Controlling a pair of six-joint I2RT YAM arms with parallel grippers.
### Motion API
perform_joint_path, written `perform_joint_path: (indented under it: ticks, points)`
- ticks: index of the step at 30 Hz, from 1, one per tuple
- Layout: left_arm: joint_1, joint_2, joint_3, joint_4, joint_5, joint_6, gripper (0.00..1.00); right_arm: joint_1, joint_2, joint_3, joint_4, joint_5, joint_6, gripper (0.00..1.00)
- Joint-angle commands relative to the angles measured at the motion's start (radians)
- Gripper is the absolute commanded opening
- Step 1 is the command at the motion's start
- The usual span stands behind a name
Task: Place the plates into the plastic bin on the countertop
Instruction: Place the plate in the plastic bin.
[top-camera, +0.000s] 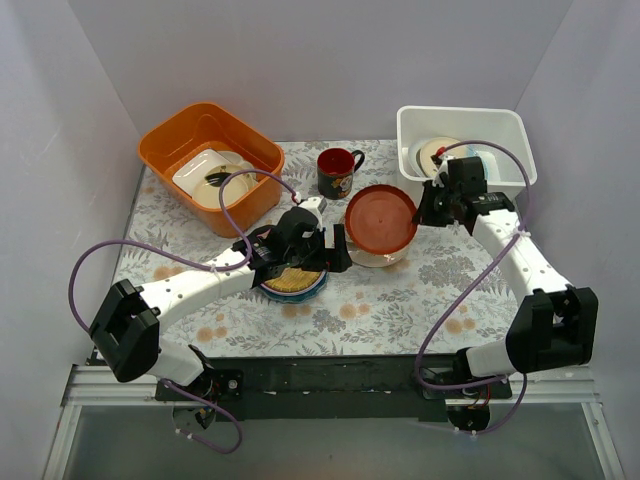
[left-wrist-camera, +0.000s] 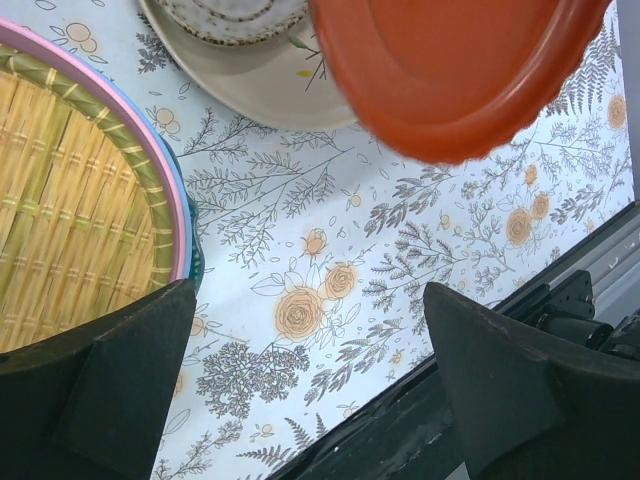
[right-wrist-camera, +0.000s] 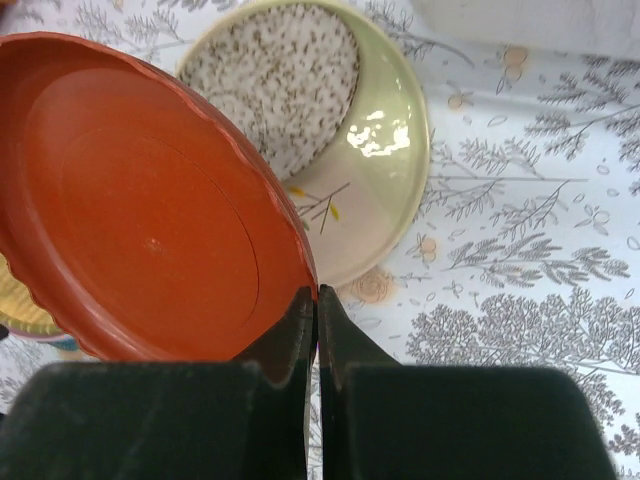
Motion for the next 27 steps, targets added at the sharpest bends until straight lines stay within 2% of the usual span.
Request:
perform_joint_path:
  ticks: [1,6,19,27]
  points:
    - [0.005,-0.046,-0.001,0.008,-0.018,0.015,0.98,-0.064,0.039,0.082,0.043,-0.079,-0.017,0.01]
    - [0.010,-0.039,0.007,0.002,-0.012,0.024,0.98,-0.118,0.091,0.163,0.053,-0.134,-0.016,0.01]
    - [0.010,-0.023,0.004,0.003,0.004,0.027,0.98,-0.230,0.206,0.399,0.035,-0.126,0.012,0.01]
    - [0.010,-0.036,-0.013,0.003,0.004,0.021,0.98,-0.257,0.306,0.534,0.023,-0.100,0.027,0.01]
